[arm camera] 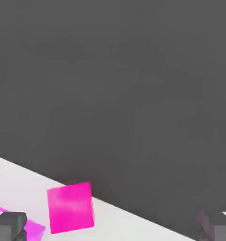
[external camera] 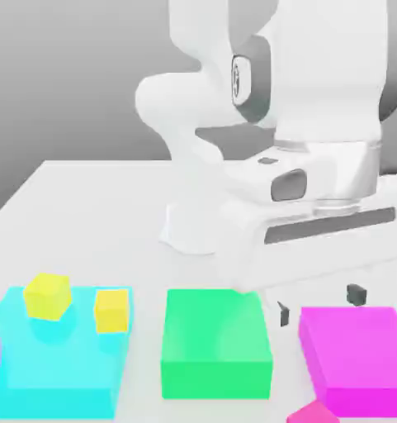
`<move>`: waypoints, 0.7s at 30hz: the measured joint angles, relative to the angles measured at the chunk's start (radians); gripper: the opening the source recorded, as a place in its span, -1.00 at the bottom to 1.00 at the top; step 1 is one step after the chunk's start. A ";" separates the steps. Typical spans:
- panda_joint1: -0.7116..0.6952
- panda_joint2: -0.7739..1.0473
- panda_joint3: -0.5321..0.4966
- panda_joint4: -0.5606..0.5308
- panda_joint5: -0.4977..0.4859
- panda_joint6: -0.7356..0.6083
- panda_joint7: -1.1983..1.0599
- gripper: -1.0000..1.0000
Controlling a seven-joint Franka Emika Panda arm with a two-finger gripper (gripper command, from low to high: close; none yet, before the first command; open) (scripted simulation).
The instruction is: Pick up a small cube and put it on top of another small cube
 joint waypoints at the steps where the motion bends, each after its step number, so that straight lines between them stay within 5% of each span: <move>1: 0.004 0.036 0.003 0.003 -0.005 0.009 -0.005 0.00; 9: 0.041 0.327 0.003 0.039 -0.048 0.138 -0.019 0.00; 10: 0.044 0.361 -0.001 0.045 -0.052 0.164 -0.016 -1.00; 21: 0.032 0.249 0.011 0.022 -0.034 0.074 -0.029 -1.00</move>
